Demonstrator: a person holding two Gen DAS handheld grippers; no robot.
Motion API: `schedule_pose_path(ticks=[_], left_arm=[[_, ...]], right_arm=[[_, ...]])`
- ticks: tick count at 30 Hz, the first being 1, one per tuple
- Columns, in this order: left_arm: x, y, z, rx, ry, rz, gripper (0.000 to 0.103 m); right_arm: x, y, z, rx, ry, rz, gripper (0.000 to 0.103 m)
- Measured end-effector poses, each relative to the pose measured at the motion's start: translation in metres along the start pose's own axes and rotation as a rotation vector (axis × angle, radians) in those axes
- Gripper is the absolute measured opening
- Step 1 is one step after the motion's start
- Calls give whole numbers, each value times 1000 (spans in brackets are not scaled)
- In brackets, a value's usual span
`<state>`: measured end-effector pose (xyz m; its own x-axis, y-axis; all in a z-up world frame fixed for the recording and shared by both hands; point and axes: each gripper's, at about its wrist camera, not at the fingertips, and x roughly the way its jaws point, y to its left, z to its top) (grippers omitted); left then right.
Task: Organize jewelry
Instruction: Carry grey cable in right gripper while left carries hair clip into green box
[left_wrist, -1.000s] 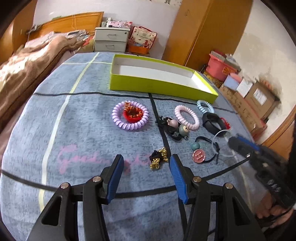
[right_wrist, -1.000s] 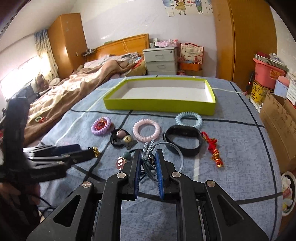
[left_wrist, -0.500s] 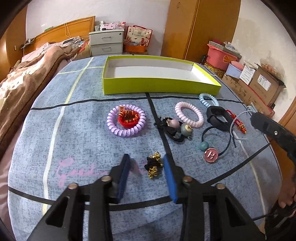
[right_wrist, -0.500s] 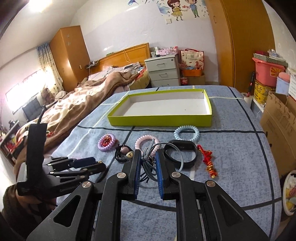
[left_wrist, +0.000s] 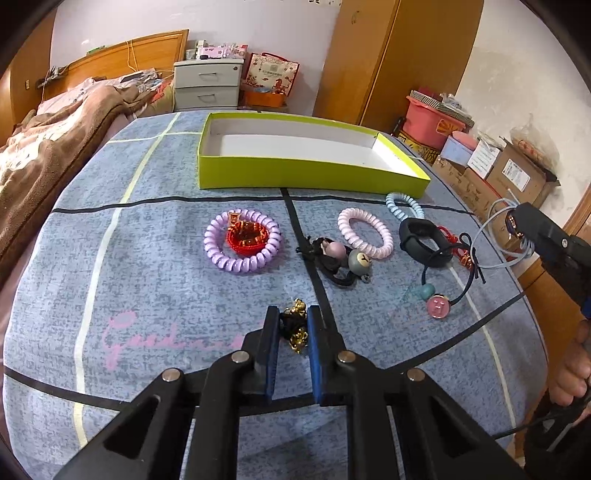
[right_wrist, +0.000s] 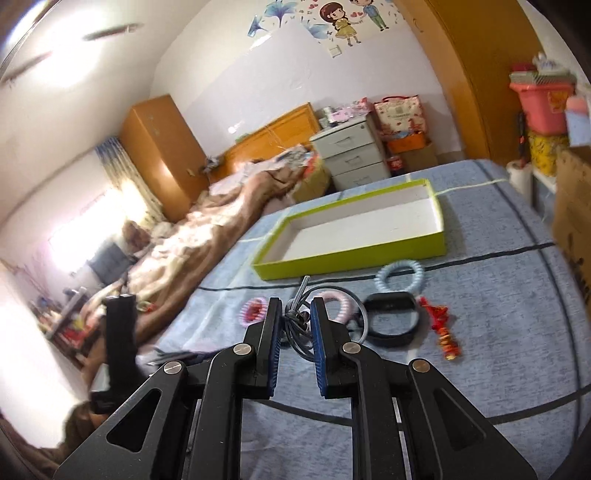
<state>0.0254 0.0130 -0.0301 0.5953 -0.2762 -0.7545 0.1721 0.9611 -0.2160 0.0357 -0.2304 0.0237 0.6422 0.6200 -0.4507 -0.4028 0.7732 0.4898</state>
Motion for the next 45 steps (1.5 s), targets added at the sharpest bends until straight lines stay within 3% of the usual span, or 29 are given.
schedule_pose_path(ticks=[3, 9, 13, 22, 28, 32, 36, 45], left_arm=[[1, 0, 0, -13, -1, -10, 15], [1, -2, 1, -6, 2, -10, 15], [2, -3, 1, -5, 3, -12, 15], [4, -2, 2, -5, 6, -15, 15], [4, -4, 1, -1, 6, -19, 15], [4, -6, 1, 8, 6, -21, 15], [2, -6, 3, 4, -4, -24, 15], [-10, -4, 27, 18, -42, -20, 15]], right_arm=[[4, -5, 0, 49, 35, 71, 16], [17, -10, -17, 55, 115, 46, 16], [25, -2, -32, -18, 204, -8, 16], [15, 5, -49, -198, 298, -166, 16], [-2, 3, -60, -217, 339, -156, 16], [-22, 9, -48, -196, 268, -105, 16], [-30, 14, -26, -205, 192, -114, 16], [-16, 7, 9, -170, 119, -166, 16]])
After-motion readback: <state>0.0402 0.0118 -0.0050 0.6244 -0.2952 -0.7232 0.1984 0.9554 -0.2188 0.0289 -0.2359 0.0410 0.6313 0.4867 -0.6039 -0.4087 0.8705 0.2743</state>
